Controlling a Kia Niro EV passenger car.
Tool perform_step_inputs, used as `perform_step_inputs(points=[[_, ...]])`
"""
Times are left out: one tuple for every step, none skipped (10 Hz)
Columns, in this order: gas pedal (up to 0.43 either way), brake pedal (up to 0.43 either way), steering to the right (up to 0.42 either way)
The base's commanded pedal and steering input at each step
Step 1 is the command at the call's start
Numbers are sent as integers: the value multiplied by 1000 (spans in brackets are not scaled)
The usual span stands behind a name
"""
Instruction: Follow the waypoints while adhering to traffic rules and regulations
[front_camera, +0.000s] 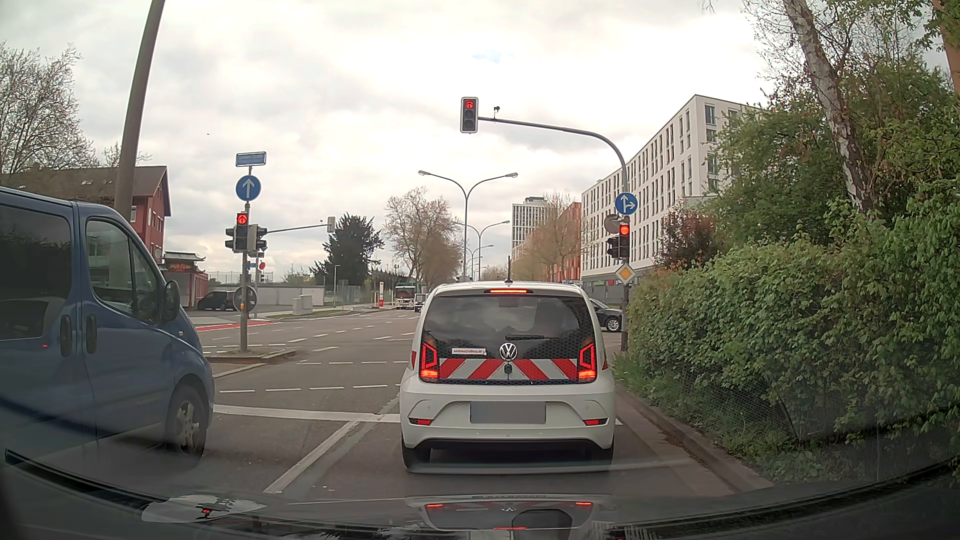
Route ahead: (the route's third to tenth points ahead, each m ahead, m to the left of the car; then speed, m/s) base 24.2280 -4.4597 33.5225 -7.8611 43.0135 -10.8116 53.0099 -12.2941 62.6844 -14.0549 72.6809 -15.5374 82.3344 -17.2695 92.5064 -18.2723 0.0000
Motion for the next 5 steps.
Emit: perform_step_inputs(points=[[0, 226, -5], [0, 232, -5], [0, 232, -5], [0, 232, -5], [0, 226, -5]])
